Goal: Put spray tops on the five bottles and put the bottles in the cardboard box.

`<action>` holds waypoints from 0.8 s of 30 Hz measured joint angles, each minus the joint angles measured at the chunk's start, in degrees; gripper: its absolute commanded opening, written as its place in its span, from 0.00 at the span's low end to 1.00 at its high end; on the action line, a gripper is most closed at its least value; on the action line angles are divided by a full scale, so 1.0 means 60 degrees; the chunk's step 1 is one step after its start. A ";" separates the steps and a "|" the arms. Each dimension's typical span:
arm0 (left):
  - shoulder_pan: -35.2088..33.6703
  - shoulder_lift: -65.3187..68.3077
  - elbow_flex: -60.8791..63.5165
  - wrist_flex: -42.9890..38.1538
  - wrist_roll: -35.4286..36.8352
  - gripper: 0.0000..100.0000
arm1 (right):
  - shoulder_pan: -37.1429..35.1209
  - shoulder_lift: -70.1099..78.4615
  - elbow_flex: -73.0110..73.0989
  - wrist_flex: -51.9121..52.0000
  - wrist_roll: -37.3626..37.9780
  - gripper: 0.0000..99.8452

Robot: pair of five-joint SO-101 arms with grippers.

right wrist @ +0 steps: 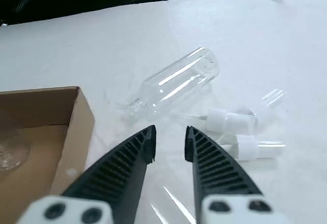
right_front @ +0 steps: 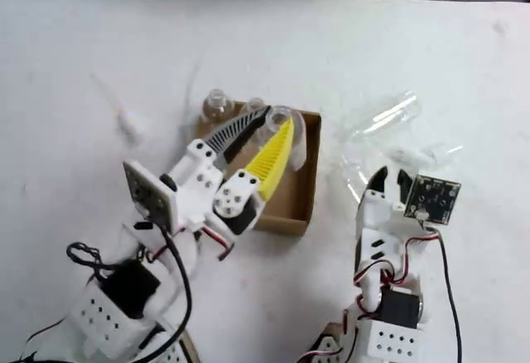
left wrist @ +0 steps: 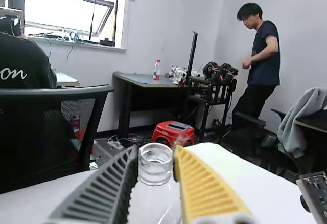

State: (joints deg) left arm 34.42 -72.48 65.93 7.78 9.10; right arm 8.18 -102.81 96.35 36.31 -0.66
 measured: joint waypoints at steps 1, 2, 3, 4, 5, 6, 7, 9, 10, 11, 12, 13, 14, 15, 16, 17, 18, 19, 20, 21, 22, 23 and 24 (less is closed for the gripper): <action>0.0029 0.0117 0.0073 -0.0322 0.0000 0.02 | 0.0132 0.0000 0.0000 -0.0044 0.0000 0.08; 0.0044 0.0308 0.0088 -0.0659 0.0029 0.02 | 0.0293 0.0000 0.0000 -0.0059 0.0000 0.08; 0.0044 0.0542 0.0088 -0.0967 0.0029 0.02 | 0.0425 0.0000 0.0000 -0.0073 0.0000 0.08; 0.0029 0.0835 0.0088 -0.1304 0.0029 0.02 | 0.0513 0.0000 0.0000 -0.0073 0.0000 0.08; 0.0029 0.1187 0.0088 -0.1670 0.0029 0.02 | 0.0542 0.0000 0.0000 -0.0073 0.0000 0.08; 0.0029 0.1597 0.0088 -0.2051 0.0029 0.02 | 0.0542 0.0000 0.0000 -0.0073 0.0000 0.08; 0.0029 0.2066 0.0088 -0.2462 0.0029 0.02 | 0.0527 0.0000 0.0000 -0.0073 0.0000 0.08; 0.0015 0.3048 0.0088 -0.3238 0.0029 0.02 | 0.0586 0.0000 0.0000 -0.0073 0.0000 0.08; 0.0015 0.3575 0.0088 -0.3590 0.0029 0.02 | 0.0601 0.0000 0.0000 -0.0073 0.0000 0.08; 0.0015 0.4088 0.0088 -0.3912 0.0029 0.02 | 0.0601 0.0000 0.0000 -0.0073 0.0000 0.08; 0.0015 0.4586 0.0088 -0.4205 -0.0029 0.02 | 0.0586 0.0000 0.0000 -0.0073 0.0000 0.08; 0.0029 0.5070 0.0088 -0.4498 -0.0249 0.02 | 0.0571 0.0000 0.0000 -0.0073 0.0000 0.08; 0.0029 0.5524 0.0088 -0.4821 -0.0381 0.02 | 0.0586 0.0000 0.0000 -0.0073 0.0000 0.08; 0.0029 0.5934 0.0088 -0.5172 -0.0513 0.02 | 0.0615 0.0000 0.0000 -0.0073 0.0000 0.08; 0.0029 0.6330 0.0088 -0.5568 -0.0645 0.02 | 0.0615 0.0000 0.0000 -0.0073 0.0000 0.08; 0.0000 0.6696 0.0088 -0.5949 -0.0718 0.02 | 0.0601 0.0000 0.0000 -0.0073 0.0000 0.08; 0.0000 0.7018 0.0088 -0.6286 -0.0762 0.02 | 0.0586 0.0000 0.0000 -0.0073 0.0000 0.08; -0.0029 0.7341 0.0088 -0.6549 -0.0791 0.02 | 0.0586 0.0000 0.0000 -0.0073 0.0000 0.08; -0.0059 0.7619 0.0088 -0.6755 -0.0791 0.02 | 0.0601 0.0000 0.0000 -0.0073 0.0000 0.08; -0.0132 0.7912 0.0088 -0.6930 -0.0791 0.02 | 0.0601 0.0000 0.0000 -0.0073 0.0000 0.08; -0.0205 0.8205 0.0088 -0.7136 -0.0821 0.02 | 0.0586 0.0000 0.0000 -0.0073 0.0000 0.08; -0.0308 0.8454 0.0088 -0.7370 -0.0850 0.02 | 0.0586 0.0000 0.0000 -0.0073 0.0000 0.08; -0.0425 0.8703 0.0088 -0.7590 -0.0850 0.02 | 0.0586 0.0000 0.0000 -0.0073 0.0000 0.08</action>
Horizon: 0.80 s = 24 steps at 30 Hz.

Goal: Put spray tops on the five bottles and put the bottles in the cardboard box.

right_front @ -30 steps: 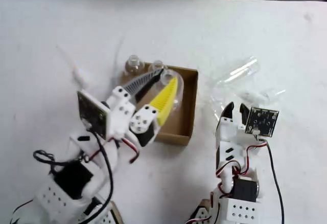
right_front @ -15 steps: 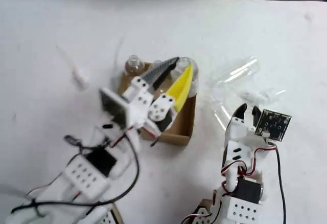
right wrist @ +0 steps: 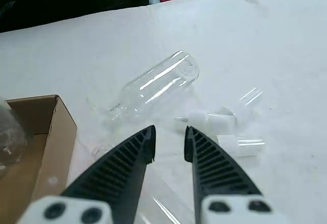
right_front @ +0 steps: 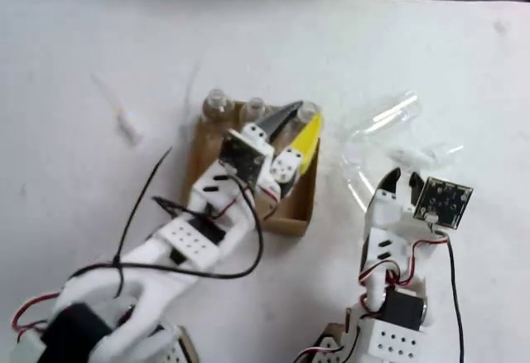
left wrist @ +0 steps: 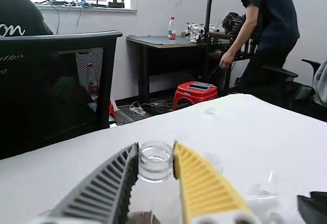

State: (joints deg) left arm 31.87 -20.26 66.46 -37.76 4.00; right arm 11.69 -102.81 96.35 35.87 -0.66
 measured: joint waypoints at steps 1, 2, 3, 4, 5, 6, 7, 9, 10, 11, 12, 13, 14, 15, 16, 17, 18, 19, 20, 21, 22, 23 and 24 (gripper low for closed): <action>-0.0117 0.0249 0.0000 -0.0234 0.0000 0.02 | 0.0000 0.0000 0.0000 0.0000 0.0000 0.08; -0.0234 0.0498 0.0000 -0.0440 0.0000 0.02 | 0.0000 0.0000 0.0000 0.0000 0.0000 0.08; -0.0308 0.0703 0.0000 -0.0630 0.0000 0.02 | 0.0000 0.0000 0.0000 0.0000 0.0000 0.08; -0.0337 0.0894 0.0000 -0.0806 0.0000 0.02 | 0.0000 0.0000 0.0000 0.0000 0.0000 0.08; -0.0337 0.1055 0.0000 -0.0952 0.0000 0.02 | 0.0000 0.0000 0.0000 0.0000 0.0000 0.08; -0.0337 0.1216 0.0000 -0.1099 0.0000 0.02 | 0.0000 0.0000 0.0000 0.0000 0.0000 0.08; -0.0337 0.1407 -0.0059 -0.1216 0.0015 0.02 | 0.0000 0.0000 0.0000 0.0000 0.0000 0.08; -0.0322 0.1832 -0.0308 -0.1348 0.0000 0.02 | 0.0000 0.0000 0.0000 0.0000 0.0000 0.08; -0.0337 0.2066 -0.0484 -0.1363 0.0015 0.02 | 0.0000 0.0000 0.0000 0.0000 0.0000 0.08; -0.0366 0.2286 -0.0645 -0.1363 0.0000 0.02 | 0.0000 0.0000 0.0000 0.0000 0.0000 0.08; -0.0381 0.2520 -0.0791 -0.1377 0.0000 0.02 | 0.0000 0.0000 0.0000 0.0000 0.0000 0.08; -0.0381 0.2696 -0.0894 -0.1377 0.0000 0.02 | 0.0000 0.0000 0.0000 0.0000 0.0000 0.08; -0.0381 0.2872 -0.0967 -0.1377 0.0000 0.02 | 0.0000 0.0000 0.0000 0.0000 0.0000 0.08; -0.0381 0.3033 -0.1011 -0.1377 0.0000 0.02 | 0.0000 0.0000 0.0000 0.0000 0.0000 0.08; -0.0381 0.3106 -0.1040 -0.1377 0.0000 0.02 | 0.0000 0.0000 0.0000 0.0000 0.0000 0.08; -0.0366 0.3165 -0.1055 -0.1480 0.0000 0.02 | 0.0000 0.0000 0.0000 0.0000 0.0000 0.08; -0.0366 0.3179 -0.1070 -0.1612 0.0000 0.02 | 0.0000 0.0000 0.0000 0.0000 0.0000 0.08; -0.0337 0.3179 -0.1070 -0.1729 0.0000 0.02 | 0.0000 0.0000 0.0000 0.0000 0.0000 0.08; -0.0322 0.3179 -0.1070 -0.1817 0.0000 0.02 | 0.0000 0.0000 0.0000 0.0000 0.0000 0.08; -0.0308 0.3179 -0.1070 -0.1846 0.0000 0.02 | 0.0000 0.0000 0.0000 0.0000 0.0000 0.08; -0.0308 0.3179 -0.1070 -0.1875 0.0000 0.02 | 0.0000 0.0000 0.0000 0.0000 0.0000 0.08; -0.0308 0.3179 -0.1070 -0.1875 0.0000 0.02 | 0.0000 0.0000 0.0000 0.0000 0.0000 0.08; -0.0308 0.3179 -0.1070 -0.1875 0.0000 0.02 | 0.0000 0.0000 0.0000 0.0000 0.0000 0.08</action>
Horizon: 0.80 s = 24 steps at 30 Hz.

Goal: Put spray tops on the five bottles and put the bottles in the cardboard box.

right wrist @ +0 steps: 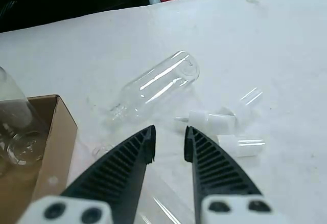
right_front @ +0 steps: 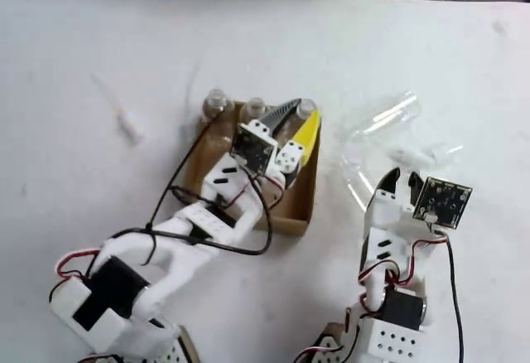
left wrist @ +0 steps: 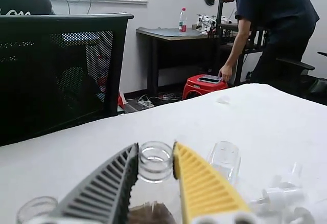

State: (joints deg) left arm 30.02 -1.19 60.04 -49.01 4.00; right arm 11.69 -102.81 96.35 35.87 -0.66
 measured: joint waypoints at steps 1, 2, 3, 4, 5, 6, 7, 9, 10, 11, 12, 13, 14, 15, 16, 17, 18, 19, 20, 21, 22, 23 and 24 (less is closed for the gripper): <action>0.0000 0.0000 0.0000 0.0000 0.0000 0.02 | 0.0000 0.0000 0.0000 0.0000 0.0000 0.08; 0.0000 0.0000 0.0000 0.0000 0.0000 0.02 | 0.0000 0.0000 0.0000 0.0000 0.0000 0.08; 0.0000 0.0000 0.0000 0.0000 0.0000 0.02 | 0.0000 0.0000 0.0000 0.0000 0.0000 0.08; 0.0000 0.0000 0.0000 0.0000 0.0000 0.02 | 0.0000 0.0000 0.0000 0.0000 0.0000 0.08; 0.0000 0.0029 0.0000 0.0000 0.0000 0.02 | 0.0000 0.0000 0.0000 0.0000 0.0000 0.08; 0.0000 0.0132 0.0000 0.0000 0.0000 0.02 | 0.0000 0.0000 0.0000 0.0000 0.0000 0.08; 0.0000 0.0264 0.0000 0.0000 0.0000 0.02 | 0.0000 0.0000 0.0000 0.0000 0.0000 0.08; 0.0000 0.0703 -0.0234 0.0000 0.0000 0.02 | 0.0000 0.0000 0.0000 0.0000 0.0000 0.08; 0.0000 0.0938 -0.0381 0.0000 0.0000 0.02 | 0.0000 0.0000 0.0000 0.0000 0.0000 0.08; 0.0000 0.1172 -0.0542 0.0000 0.0000 0.02 | 0.0000 0.0000 0.0000 0.0000 0.0000 0.08; 0.0000 0.1377 -0.0674 -0.0015 0.0015 0.02 | 0.0000 0.0000 0.0000 0.0000 0.0000 0.08; 0.0000 0.1553 -0.0791 -0.0132 0.0000 0.02 | 0.0000 0.0000 0.0000 0.0000 0.0000 0.08; 0.0000 0.1670 -0.0850 -0.0278 0.0000 0.02 | 0.0000 0.0000 0.0000 0.0000 0.0000 0.08; 0.0000 0.1744 -0.0864 -0.0484 0.0000 0.02 | 0.0000 0.0000 0.0000 0.0000 0.0000 0.08; 0.0015 0.1773 -0.0864 -0.0659 0.0000 0.02 | 0.0000 0.0000 0.0000 0.0000 0.0000 0.08; 0.0044 0.1773 -0.0864 -0.0821 0.0000 0.02 | 0.0000 0.0000 0.0000 0.0000 0.0000 0.08; 0.0088 0.1802 -0.0864 -0.0938 0.0000 0.02 | 0.0000 0.0000 0.0000 0.0000 0.0000 0.08; 0.0117 0.1802 -0.0864 -0.1011 0.0000 0.02 | 0.0000 0.0000 0.0000 0.0000 0.0000 0.08; 0.0147 0.1817 -0.0864 -0.1026 0.0000 0.02 | 0.0000 0.0000 0.0000 0.0000 0.0000 0.08; 0.0161 0.1817 -0.0864 -0.1040 0.0000 0.02 | 0.0000 0.0000 0.0000 0.0000 0.0000 0.08; 0.0176 0.1817 -0.0864 -0.1040 0.0000 0.02 | 0.0000 0.0000 0.0000 0.0000 0.0000 0.08; 0.0176 0.1817 -0.0864 -0.1040 0.0000 0.02 | 0.0000 0.0000 0.0000 0.0000 0.0000 0.08; 0.0176 0.1817 -0.0864 -0.1040 0.0000 0.02 | 0.0000 0.0000 0.0000 0.0000 0.0000 0.08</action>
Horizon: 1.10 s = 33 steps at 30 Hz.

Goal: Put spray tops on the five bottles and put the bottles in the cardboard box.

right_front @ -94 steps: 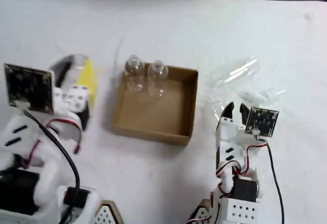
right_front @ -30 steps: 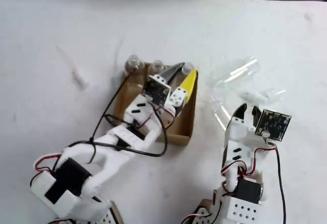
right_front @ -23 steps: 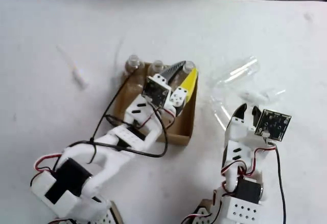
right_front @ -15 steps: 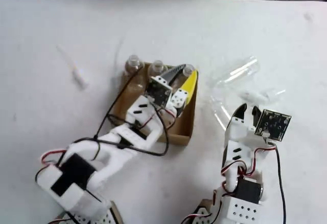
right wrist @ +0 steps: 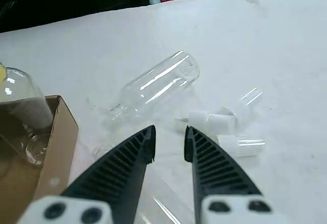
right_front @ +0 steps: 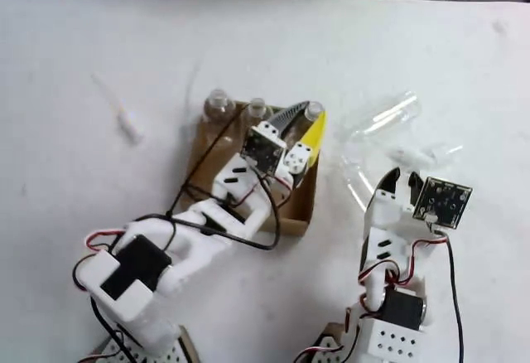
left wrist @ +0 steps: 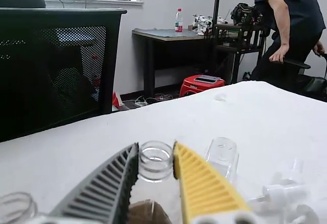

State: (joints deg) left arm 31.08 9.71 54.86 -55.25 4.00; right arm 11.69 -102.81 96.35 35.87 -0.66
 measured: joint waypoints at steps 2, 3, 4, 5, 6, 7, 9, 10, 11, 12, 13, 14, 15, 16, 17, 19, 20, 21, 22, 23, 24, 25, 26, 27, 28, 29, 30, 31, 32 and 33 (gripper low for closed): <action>0.0000 0.0000 0.0000 0.0000 0.0000 0.02 | 0.0000 0.0000 0.0000 0.0000 0.0000 0.08; 0.0000 0.0000 0.0000 0.0000 0.0000 0.02 | 0.0000 0.0000 0.0000 0.0000 0.0000 0.08; 0.0000 0.0000 0.0000 0.0000 0.0000 0.02 | 0.0000 0.0000 0.0000 0.0000 0.0000 0.08; 0.0000 0.0000 0.0000 0.0000 0.0000 0.02 | 0.0000 0.0000 0.0000 0.0000 0.0000 0.08; 0.0000 0.0000 0.0000 0.0000 0.0000 0.02 | 0.0000 0.0000 0.0000 0.0000 0.0000 0.08; 0.0000 0.0000 0.0044 0.0000 0.0000 0.02 | 0.0000 0.0000 0.0000 0.0000 0.0000 0.08; 0.0000 0.0000 0.0205 0.0000 0.0000 0.02 | 0.0000 0.0000 0.0000 0.0000 0.0000 0.08; 0.0000 0.0000 0.0278 0.0000 0.0000 0.02 | 0.0000 0.0000 0.0000 0.0000 0.0000 0.08; 0.0000 0.0000 0.0322 -0.0015 0.0000 0.02 | 0.0000 0.0000 0.0000 0.0000 0.0000 0.08; 0.0000 0.0000 0.0381 -0.0015 0.0000 0.02 | 0.0000 0.0000 0.0000 0.0000 0.0000 0.08; 0.0000 0.0000 0.0381 -0.0015 0.0000 0.02 | 0.0000 0.0000 0.0000 0.0000 0.0000 0.08; 0.0000 0.0000 0.0381 -0.0015 0.0000 0.02 | 0.0000 0.0000 0.0000 0.0000 0.0000 0.08; 0.0000 0.0000 0.0381 -0.0044 0.0000 0.02 | 0.0000 0.0000 0.0000 0.0000 0.0000 0.08; 0.0000 0.0000 0.0381 -0.0059 0.0000 0.02 | 0.0000 0.0000 0.0000 0.0000 0.0000 0.08; 0.0000 0.0000 0.0381 -0.0059 0.0000 0.02 | 0.0000 0.0000 0.0000 0.0000 0.0000 0.08; 0.0000 0.0000 0.0381 -0.0073 0.0000 0.02 | 0.0000 0.0000 0.0000 0.0000 0.0000 0.08; 0.0000 0.0000 0.0381 -0.0073 0.0000 0.03 | 0.0000 0.0000 0.0000 0.0000 0.0000 0.08; 0.0000 0.0000 0.0381 -0.0073 0.0000 0.03 | 0.0000 0.0000 0.0000 0.0000 0.0000 0.08; 0.0000 0.0000 0.0381 -0.0073 0.0000 0.06 | 0.0000 0.0000 0.0000 0.0000 0.0000 0.08; 0.0000 0.0000 0.0410 -0.0073 0.0000 0.09 | 0.0000 0.0000 0.0000 0.0000 0.0000 0.08; 0.0000 0.0000 0.0425 -0.0088 0.0000 0.13 | 0.0000 0.0000 0.0000 0.0000 0.0000 0.08; 0.0000 0.0000 0.0425 -0.0088 0.0000 0.18 | 0.0000 0.0000 0.0000 0.0000 0.0000 0.08; 0.0000 0.0000 0.0425 -0.0073 0.0000 0.24 | 0.0000 0.0000 0.0000 0.0000 0.0000 0.08; 0.0000 0.0000 0.0425 0.0044 0.0000 0.29 | 0.0000 0.0000 0.0000 0.0000 0.0000 0.08; 0.0000 -0.0015 0.0425 0.0205 0.0000 0.33 | 0.0000 0.0000 0.0000 0.0000 0.0000 0.08; 0.0000 -0.0015 0.0425 0.0293 0.0029 0.37 | 0.0000 0.0000 0.0000 0.0000 0.0000 0.08; 0.0000 -0.0044 0.0410 0.0484 0.0190 0.41 | 0.0000 0.0000 0.0000 0.0000 0.0000 0.08; 0.0000 -0.0132 0.0396 0.0733 0.0425 0.43 | 0.0000 0.0000 0.0000 0.0000 0.0000 0.08; 0.0000 -0.0308 0.0396 0.0996 0.0689 0.44 | 0.0000 0.0000 0.0000 0.0000 0.0000 0.08; 0.0000 -0.0527 0.0396 0.1348 0.0967 0.44 | 0.0000 0.0000 0.0000 0.0000 0.0000 0.08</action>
State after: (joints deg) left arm 31.08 6.55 57.23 -47.16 9.80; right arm 11.69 -102.81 96.35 35.87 -0.66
